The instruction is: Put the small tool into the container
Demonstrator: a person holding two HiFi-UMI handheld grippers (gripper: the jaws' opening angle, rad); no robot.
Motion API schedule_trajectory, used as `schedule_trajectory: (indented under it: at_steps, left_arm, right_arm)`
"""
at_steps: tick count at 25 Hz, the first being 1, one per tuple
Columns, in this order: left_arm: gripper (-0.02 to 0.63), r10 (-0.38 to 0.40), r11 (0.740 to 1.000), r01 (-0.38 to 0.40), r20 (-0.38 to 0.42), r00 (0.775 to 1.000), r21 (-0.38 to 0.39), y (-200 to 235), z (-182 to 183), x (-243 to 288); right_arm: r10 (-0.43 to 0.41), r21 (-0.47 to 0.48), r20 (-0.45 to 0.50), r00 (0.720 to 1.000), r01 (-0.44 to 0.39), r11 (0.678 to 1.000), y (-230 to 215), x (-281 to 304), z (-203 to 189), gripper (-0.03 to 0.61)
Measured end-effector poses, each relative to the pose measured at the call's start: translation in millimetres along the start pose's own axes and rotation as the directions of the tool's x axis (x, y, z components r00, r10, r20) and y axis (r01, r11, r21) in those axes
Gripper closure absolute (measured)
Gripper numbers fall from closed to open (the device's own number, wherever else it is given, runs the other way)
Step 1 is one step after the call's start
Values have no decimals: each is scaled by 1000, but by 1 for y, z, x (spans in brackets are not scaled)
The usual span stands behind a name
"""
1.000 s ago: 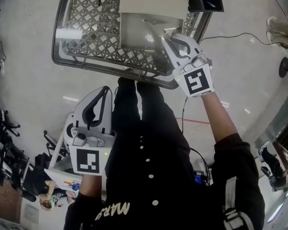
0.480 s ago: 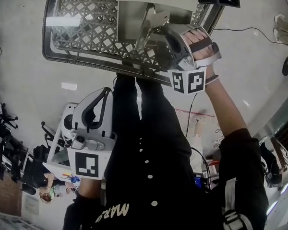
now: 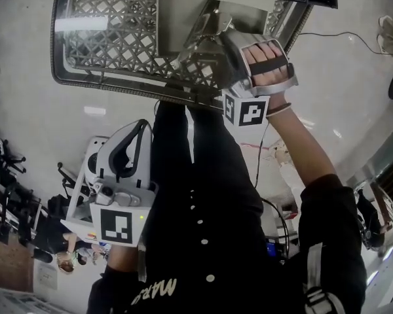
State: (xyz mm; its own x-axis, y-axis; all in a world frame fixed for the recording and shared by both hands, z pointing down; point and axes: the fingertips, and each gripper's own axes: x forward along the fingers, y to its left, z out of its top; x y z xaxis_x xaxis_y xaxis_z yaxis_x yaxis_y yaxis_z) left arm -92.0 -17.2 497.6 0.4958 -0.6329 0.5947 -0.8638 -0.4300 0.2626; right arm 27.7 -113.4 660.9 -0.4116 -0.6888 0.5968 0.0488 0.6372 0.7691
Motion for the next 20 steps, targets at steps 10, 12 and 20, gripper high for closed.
schedule_trajectory:
  at_steps: [10, 12, 20]
  left_arm:
    - [588, -7, 1000, 7, -19, 1000, -22, 5, -9, 4]
    - [588, -7, 1000, 6, -21, 1000, -28, 7, -11, 5]
    - [588, -13, 999, 12, -29, 1000, -45, 9, -16, 6]
  right_arm:
    - [62, -56, 59, 996, -59, 997, 11, 10, 11, 520]
    - [68, -54, 65, 996, -65, 996, 11, 8, 10, 517]
    - [-6, 21, -63, 998, 8, 1000, 5, 1, -2, 546]
